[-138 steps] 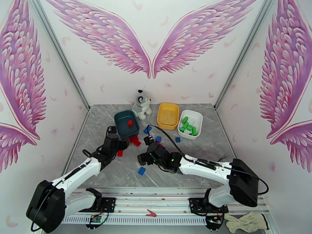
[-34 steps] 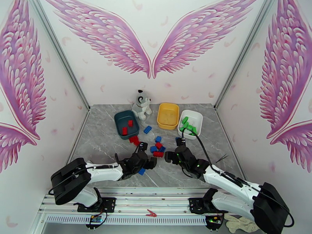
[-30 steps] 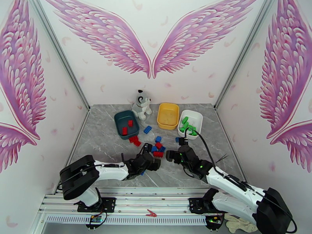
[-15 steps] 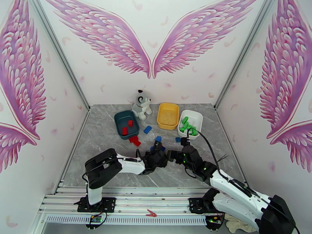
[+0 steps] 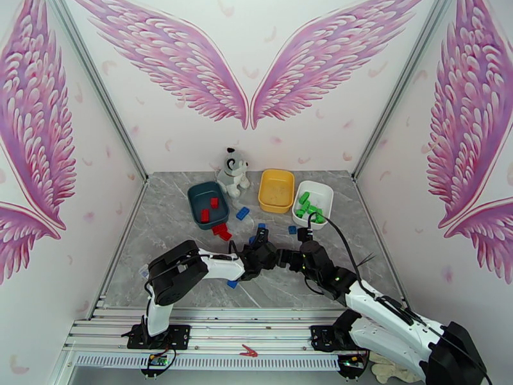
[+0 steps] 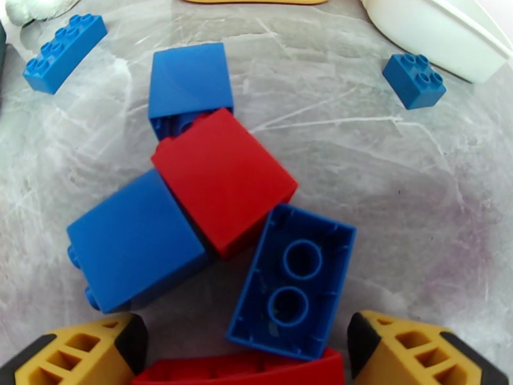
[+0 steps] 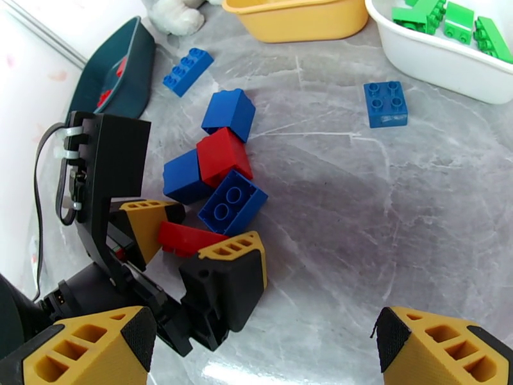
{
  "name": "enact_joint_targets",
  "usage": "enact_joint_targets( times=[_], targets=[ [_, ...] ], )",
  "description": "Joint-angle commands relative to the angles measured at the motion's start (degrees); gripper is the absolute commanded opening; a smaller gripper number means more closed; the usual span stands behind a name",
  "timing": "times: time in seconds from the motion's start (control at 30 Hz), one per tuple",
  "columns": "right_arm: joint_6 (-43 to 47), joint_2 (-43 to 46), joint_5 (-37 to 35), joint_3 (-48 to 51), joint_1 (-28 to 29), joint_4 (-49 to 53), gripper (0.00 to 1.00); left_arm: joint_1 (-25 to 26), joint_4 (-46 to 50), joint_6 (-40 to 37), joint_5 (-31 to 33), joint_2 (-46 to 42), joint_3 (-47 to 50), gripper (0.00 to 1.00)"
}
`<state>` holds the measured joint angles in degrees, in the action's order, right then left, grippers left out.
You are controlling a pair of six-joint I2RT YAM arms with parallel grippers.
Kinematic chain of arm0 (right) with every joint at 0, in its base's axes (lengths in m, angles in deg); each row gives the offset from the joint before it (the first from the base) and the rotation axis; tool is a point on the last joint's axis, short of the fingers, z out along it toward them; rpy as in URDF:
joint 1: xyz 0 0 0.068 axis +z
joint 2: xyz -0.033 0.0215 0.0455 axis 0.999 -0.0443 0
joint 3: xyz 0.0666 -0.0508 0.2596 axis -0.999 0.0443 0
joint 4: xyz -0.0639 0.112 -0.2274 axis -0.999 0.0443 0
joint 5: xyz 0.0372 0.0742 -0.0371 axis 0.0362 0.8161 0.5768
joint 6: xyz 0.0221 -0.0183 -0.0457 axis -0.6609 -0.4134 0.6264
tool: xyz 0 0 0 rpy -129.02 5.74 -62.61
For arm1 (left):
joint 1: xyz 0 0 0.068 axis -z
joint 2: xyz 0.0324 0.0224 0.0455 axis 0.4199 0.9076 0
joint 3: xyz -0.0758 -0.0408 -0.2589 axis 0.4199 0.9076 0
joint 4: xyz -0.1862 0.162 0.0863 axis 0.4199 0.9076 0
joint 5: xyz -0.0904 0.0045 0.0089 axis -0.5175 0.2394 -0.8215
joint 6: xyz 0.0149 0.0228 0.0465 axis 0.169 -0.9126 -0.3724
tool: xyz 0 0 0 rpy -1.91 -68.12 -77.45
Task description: Sort the legos into containers by color
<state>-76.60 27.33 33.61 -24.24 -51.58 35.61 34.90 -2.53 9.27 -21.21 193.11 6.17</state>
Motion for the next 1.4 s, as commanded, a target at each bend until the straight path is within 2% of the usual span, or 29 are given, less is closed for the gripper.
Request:
enact_joint_targets(
  times=[0.0, 0.2, 0.4, 0.63, 0.83, 1.1, 1.37],
  targets=[
    [-0.3, 2.4, 0.0, 1.0, -0.2, 0.3, 0.97, -0.2, 1.7, 0.0, -2.4, 2.0, -1.2, 0.83],
    [-0.6, 5.5, -0.5, 1.9, -0.4, 1.6, 0.97, 0.0, 1.4, 0.2, -1.6, 0.5, 0.8, 0.76],
    [-1.0, 5.9, -0.4, 2.4, -0.3, 1.6, 0.97, 0.8, -0.5, 0.4, -1.1, -3.4, 4.8, 0.54],
    [-1.0, 3.3, 3.6, 2.9, -0.3, -2.2, 0.93, 2.2, -1.2, 0.8, 0.2, -10.2, 9.6, 0.52],
    [-1.7, -3.9, 8.7, 2.5, 1.9, -10.1, 0.89, 1.1, 0.1, 0.1, 1.8, -17.4, 13.2, 0.51],
    [-0.4, -18.4, 8.2, -5.5, 9.8, -14.6, 0.83, -6.2, 2.9, -3.2, 1.2, -26.1, 15.4, 0.51],
    [1.3, -30.1, 10.1, -15.2, 13.3, -15.5, 0.80, -21.6, 6.8, -8.9, -3.3, -33.9, 13.4, 0.51]
  ],
)
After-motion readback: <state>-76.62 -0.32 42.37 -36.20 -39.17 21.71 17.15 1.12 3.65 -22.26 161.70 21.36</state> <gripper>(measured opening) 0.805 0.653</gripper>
